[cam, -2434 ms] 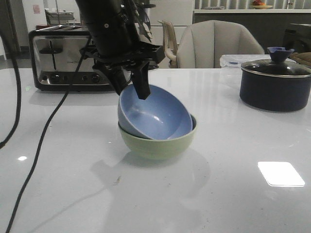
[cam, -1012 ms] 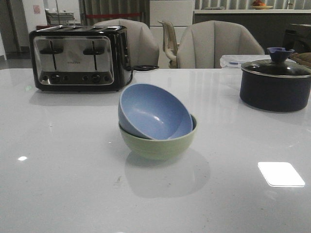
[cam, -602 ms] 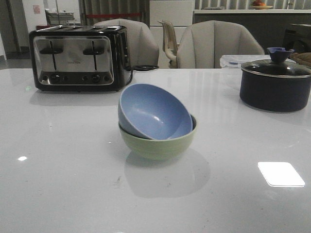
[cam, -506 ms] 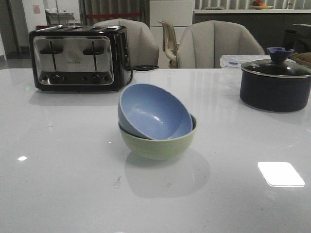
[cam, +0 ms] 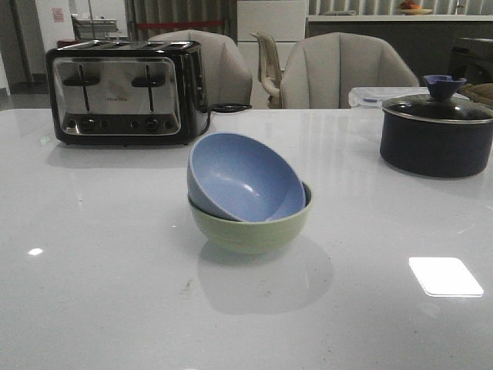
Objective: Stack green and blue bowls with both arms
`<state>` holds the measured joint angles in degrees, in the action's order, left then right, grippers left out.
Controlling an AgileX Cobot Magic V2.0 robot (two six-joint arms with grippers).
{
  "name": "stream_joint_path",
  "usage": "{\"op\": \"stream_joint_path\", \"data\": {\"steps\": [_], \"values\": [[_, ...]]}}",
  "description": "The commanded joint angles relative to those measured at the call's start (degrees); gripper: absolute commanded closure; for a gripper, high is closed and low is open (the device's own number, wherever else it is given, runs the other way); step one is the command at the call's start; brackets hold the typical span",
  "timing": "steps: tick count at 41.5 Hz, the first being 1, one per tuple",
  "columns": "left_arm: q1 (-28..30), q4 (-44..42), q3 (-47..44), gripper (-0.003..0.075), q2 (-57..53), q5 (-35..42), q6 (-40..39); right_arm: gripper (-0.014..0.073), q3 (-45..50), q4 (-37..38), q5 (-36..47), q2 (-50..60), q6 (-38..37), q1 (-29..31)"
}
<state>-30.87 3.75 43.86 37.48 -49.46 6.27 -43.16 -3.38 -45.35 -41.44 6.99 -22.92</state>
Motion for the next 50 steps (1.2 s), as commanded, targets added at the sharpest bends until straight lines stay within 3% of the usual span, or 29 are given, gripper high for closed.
{"op": "stream_joint_path", "data": {"steps": [1, 9, 13, 25, 29, 40, 47, 50], "values": [[-0.4, 0.8, 1.6, 0.0619, -0.1, 4.4, -0.3, 0.0554, -1.4, -0.2, 4.0, 0.2, 0.4, 0.2], [-0.5, 0.6, 1.5, 0.0619, -1.0, 5.0, -0.3, 0.0554, -1.4, -0.2, 4.0, 0.2, 0.4, 0.2], [2.4, -2.1, 0.2, 0.0619, -2.9, 7.8, -0.1, 0.0554, -1.4, -0.2, 4.0, 0.2, 0.4, 0.2], [17.8, -3.7, -18.4, 0.0619, -17.7, 36.2, -0.1, 0.0554, -1.4, -0.2, 3.9, 0.2, 0.4, 0.2], [21.8, -3.2, -25.0, 0.0619, -23.9, 42.2, -0.1, 0.0554, -1.4, -0.2, 3.9, 0.2, 0.4, 0.2], [27.9, -0.7, -38.9, 0.0619, -37.3, 46.9, -0.2, 0.0554, -1.4, -0.2, 3.9, 0.2, 0.4, 0.2], [28.4, 0.1, -45.4, 0.0619, -39.0, 54.7, -0.2, 0.0554, -1.4, -0.2, 3.8, 0.2, 0.4, 0.2], [28.4, 0.3, -45.2, 0.0619, -39.0, 53.6, -0.2, 0.0554, -1.4, -0.2, 3.8, 0.2, 0.4, 0.2]]}}
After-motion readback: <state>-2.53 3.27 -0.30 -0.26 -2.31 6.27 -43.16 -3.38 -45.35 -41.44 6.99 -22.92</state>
